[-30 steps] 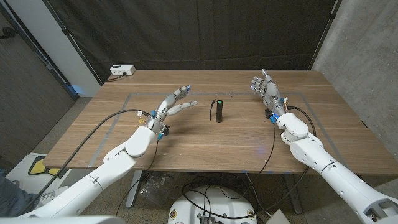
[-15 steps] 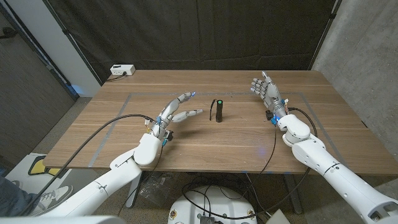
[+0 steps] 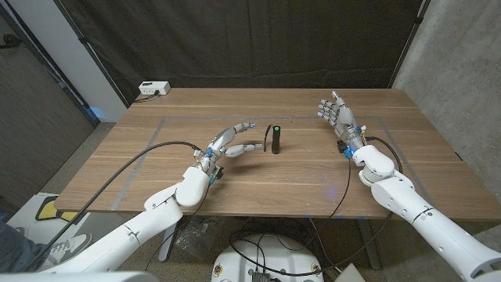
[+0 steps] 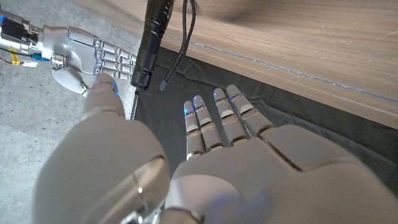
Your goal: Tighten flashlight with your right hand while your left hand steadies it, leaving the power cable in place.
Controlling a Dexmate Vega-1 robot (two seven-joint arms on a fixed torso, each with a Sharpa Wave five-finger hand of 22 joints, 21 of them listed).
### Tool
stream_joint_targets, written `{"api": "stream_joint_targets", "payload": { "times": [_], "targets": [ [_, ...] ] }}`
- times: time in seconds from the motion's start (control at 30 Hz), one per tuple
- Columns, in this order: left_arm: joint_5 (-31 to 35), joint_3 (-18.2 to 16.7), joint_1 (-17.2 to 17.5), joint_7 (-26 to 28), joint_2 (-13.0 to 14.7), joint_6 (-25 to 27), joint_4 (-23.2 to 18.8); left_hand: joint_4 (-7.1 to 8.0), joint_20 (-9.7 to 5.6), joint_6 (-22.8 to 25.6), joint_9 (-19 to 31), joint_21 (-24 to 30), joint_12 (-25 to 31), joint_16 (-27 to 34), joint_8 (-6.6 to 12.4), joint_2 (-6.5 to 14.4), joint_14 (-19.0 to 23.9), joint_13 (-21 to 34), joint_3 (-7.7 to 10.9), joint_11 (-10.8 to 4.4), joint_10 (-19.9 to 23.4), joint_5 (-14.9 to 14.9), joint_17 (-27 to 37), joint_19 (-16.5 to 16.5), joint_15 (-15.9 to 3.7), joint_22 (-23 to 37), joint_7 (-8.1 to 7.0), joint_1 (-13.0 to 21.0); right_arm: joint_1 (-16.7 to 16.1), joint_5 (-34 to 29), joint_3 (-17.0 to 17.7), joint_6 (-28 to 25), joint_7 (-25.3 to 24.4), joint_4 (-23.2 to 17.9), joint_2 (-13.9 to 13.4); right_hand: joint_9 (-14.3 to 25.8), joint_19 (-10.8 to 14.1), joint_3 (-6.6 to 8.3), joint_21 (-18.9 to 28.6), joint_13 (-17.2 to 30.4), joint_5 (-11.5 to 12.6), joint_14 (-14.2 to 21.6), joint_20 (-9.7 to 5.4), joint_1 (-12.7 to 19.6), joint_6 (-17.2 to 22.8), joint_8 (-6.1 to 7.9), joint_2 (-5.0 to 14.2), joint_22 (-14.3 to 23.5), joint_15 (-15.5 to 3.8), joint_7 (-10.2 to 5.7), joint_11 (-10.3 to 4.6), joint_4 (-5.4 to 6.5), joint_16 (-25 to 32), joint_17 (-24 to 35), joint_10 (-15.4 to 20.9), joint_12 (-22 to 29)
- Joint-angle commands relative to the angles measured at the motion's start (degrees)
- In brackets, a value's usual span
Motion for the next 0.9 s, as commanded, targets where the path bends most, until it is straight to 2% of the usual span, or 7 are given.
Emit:
{"api": "stream_joint_targets", "payload": {
  "times": [0.03,0.3,0.57,0.9],
  "targets": [
    [0.8,2.3,-1.9,-1.3,0.1,3.0,-0.7,0.23,-4.32,1.4,0.2,0.3,0.3,0.4,0.44,0.3,1.1,0.1,0.08,-0.25,1.3,-0.1,0.2,1.2,-4.87,0.1,0.06,0.6,-0.5,0.5,0.6,0.5,0.6,0.2,-0.4,0.3,0.4,0.07,-0.3,0.2,-0.1,0.4,-0.14,0.5,0.5,0.32,0.04,0.2,0.06,-0.26,0.0,-0.25,0.3,0.2,0.3,0.3],
    [0.1,3.5,-3.3,-2.5,0.0,2.4,0.5,0.24,-4.38,2.9,0.1,0.3,0.2,0.4,0.69,0.7,2.4,0.1,0.22,-0.39,2.6,-0.3,0.2,1.9,-5.14,0.1,0.12,1.3,0.2,0.9,0.4,0.8,1.4,1.3,-0.1,0.3,0.6,0.0,-0.4,0.2,-0.1,0.6,-0.18,0.5,0.5,0.29,0.05,0.2,-0.03,-0.26,-0.05,-0.25,0.3,0.2,0.5,0.3],
    [-2.9,4.6,-5.4,-4.4,-1.4,-0.4,3.8,0.43,-4.44,4.7,0.1,0.4,0.1,0.6,0.89,1.2,4.2,0.1,0.33,-0.34,4.3,-0.6,0.2,3.2,-5.34,0.1,-0.04,1.8,0.3,1.2,0.4,0.8,1.8,1.8,0.0,0.3,0.8,-0.06,-0.5,0.2,-0.1,0.7,-0.18,0.5,0.6,0.27,0.07,0.2,-0.02,-0.2,-0.05,-0.25,0.2,0.2,0.6,0.3],
    [-4.7,5.6,-7.4,-7.7,-1.7,-0.3,4.8,0.64,-4.36,4.9,0.1,0.2,-0.3,0.2,0.68,1.6,4.1,0.1,0.36,-0.34,4.5,-0.8,0.2,3.3,-5.18,0.1,-0.03,1.9,0.0,1.5,0.8,1.3,2.0,2.1,-0.2,0.3,1.0,-0.12,-0.6,0.2,-0.1,0.8,-0.14,0.5,0.6,0.24,0.09,0.2,0.07,-0.24,-0.01,-0.25,0.2,0.2,0.7,0.2]
  ]
}}
